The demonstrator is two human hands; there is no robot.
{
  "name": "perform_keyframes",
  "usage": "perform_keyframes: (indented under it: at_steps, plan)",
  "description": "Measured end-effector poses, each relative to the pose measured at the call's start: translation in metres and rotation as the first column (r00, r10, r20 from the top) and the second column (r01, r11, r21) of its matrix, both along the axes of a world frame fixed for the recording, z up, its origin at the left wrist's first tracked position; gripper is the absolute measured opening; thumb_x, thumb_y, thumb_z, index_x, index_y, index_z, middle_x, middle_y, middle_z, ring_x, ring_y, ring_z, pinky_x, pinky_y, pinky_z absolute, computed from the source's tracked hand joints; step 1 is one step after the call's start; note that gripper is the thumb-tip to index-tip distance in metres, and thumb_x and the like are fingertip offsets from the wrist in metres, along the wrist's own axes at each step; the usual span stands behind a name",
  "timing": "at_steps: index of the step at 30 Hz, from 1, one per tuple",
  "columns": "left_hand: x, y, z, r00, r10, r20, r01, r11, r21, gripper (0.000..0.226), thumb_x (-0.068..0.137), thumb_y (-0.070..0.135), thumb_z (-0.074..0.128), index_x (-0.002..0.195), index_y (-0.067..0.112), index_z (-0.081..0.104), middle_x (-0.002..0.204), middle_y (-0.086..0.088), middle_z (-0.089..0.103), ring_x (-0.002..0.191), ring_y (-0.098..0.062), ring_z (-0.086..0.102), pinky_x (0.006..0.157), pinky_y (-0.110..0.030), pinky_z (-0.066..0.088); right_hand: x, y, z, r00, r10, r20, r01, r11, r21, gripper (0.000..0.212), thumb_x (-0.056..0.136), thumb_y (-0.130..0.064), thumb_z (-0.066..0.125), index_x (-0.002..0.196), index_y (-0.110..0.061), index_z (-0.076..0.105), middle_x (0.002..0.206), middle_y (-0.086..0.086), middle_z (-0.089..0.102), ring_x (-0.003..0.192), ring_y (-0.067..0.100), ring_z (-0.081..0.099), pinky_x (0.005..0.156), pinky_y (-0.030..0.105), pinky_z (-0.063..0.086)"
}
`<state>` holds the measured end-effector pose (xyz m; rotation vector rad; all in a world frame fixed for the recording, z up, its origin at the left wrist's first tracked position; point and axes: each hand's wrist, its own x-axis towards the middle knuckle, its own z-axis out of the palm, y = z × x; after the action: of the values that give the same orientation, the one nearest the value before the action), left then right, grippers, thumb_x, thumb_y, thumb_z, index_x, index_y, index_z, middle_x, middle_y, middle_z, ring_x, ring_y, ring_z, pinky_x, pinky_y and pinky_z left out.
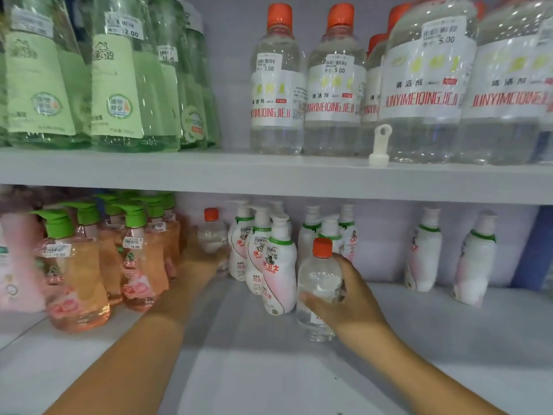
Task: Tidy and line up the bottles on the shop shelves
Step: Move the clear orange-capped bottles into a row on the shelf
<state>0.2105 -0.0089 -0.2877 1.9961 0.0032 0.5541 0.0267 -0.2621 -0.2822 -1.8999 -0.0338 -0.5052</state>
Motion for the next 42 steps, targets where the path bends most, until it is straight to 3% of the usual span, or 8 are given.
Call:
perform_keyframes:
  at_steps: [4, 7, 14, 19, 25, 32, 37, 42]
  plan:
    - [-0.01, 0.015, -0.001, 0.995, -0.097, 0.024, 0.097, 0.995, -0.019, 0.077, 0.078, 0.026, 0.09, 0.141, 0.022, 0.047, 0.123, 0.006, 0.065, 0.117, -0.021, 0.063, 0.093, -0.023, 0.046, -0.007, -0.003, 0.01, 0.999, 0.026, -0.043, -0.029, 0.998, -0.051, 0.062, 0.064, -0.044, 0.087, 0.108, -0.07, 0.05, 0.105, -0.033, 0.068, 0.094, -0.012, 0.065, 0.074, 0.007, 0.05]
    - [-0.041, 0.024, 0.001, 0.977, -0.215, 0.012, 0.215, 0.977, -0.017, 0.065, 0.079, 0.019, 0.09, 0.133, 0.021, 0.053, 0.111, 0.003, 0.072, 0.1, -0.019, 0.071, 0.077, -0.022, 0.052, -0.016, -0.009, 0.015, 0.998, 0.028, -0.059, -0.032, 0.996, -0.082, 0.05, 0.075, -0.037, 0.089, 0.108, -0.056, 0.057, 0.104, -0.034, 0.068, 0.094, -0.012, 0.065, 0.071, 0.006, 0.049]
    - [-0.149, 0.016, 0.002, 0.894, -0.444, -0.062, 0.444, 0.896, -0.016, 0.075, 0.058, 0.046, 0.088, 0.121, 0.059, 0.05, 0.104, 0.021, 0.076, 0.092, 0.003, 0.073, 0.075, -0.018, 0.059, -0.05, -0.002, 0.024, 0.991, 0.095, -0.093, -0.111, 0.977, -0.18, 0.059, 0.071, -0.058, 0.081, 0.122, -0.057, 0.052, 0.126, -0.022, 0.062, 0.109, -0.007, 0.063, 0.091, 0.02, 0.054]
    - [-0.205, -0.007, 0.0, 0.889, -0.451, -0.075, 0.445, 0.891, -0.093, 0.079, 0.049, 0.055, 0.092, 0.12, 0.04, 0.061, 0.11, 0.016, 0.077, 0.099, -0.005, 0.075, 0.094, -0.041, 0.061, -0.071, 0.005, 0.049, 0.977, 0.144, -0.154, -0.177, 0.958, -0.225, 0.048, 0.077, -0.046, 0.084, 0.12, -0.042, 0.062, 0.12, -0.017, 0.07, 0.111, 0.005, 0.067, 0.1, 0.038, 0.056]
    - [-0.285, 0.004, 0.02, 0.895, -0.445, -0.029, 0.441, 0.893, -0.088, 0.065, 0.058, 0.041, 0.098, 0.114, 0.048, 0.067, 0.11, 0.013, 0.077, 0.101, -0.01, 0.075, 0.088, -0.034, 0.062, -0.13, 0.006, 0.058, 0.985, 0.159, -0.072, -0.168, 0.974, -0.153, 0.033, 0.071, -0.038, 0.09, 0.098, -0.044, 0.071, 0.103, -0.022, 0.076, 0.095, -0.003, 0.072, 0.087, 0.029, 0.059]
    - [-0.382, 0.019, 0.138, 0.85, -0.452, 0.27, 0.477, 0.878, -0.03, 0.056, 0.056, 0.063, 0.09, 0.106, 0.055, 0.067, 0.102, 0.019, 0.078, 0.087, 0.0, 0.075, 0.066, -0.018, 0.06, -0.237, 0.006, 0.176, 0.958, 0.262, 0.121, -0.225, 0.94, -0.255, 0.053, 0.056, -0.071, 0.081, 0.105, -0.057, 0.067, 0.101, -0.029, 0.075, 0.089, -0.008, 0.072, 0.071, 0.017, 0.057]
    - [-0.389, 0.013, 0.248, 0.753, -0.47, 0.461, 0.516, 0.856, 0.028, 0.045, 0.062, 0.064, 0.082, 0.103, 0.052, 0.069, 0.098, 0.022, 0.078, 0.083, 0.003, 0.075, 0.059, -0.011, 0.056, -0.253, 0.021, 0.295, 0.921, 0.213, 0.326, -0.119, 0.951, -0.286, 0.037, 0.075, -0.052, 0.085, 0.105, -0.033, 0.075, 0.096, -0.014, 0.079, 0.087, 0.003, 0.076, 0.071, 0.019, 0.058]
    - [-0.32, 0.001, 0.297, 0.806, -0.379, 0.454, 0.415, 0.909, 0.021, 0.04, 0.075, 0.054, 0.086, 0.108, 0.038, 0.07, 0.093, 0.023, 0.076, 0.079, 0.014, 0.068, 0.064, -0.012, 0.047, -0.202, 0.042, 0.351, 0.928, 0.1, 0.358, 0.01, 0.957, -0.291, 0.042, 0.078, -0.048, 0.086, 0.114, -0.032, 0.073, 0.103, -0.01, 0.078, 0.094, 0.007, 0.074, 0.083, 0.033, 0.06]
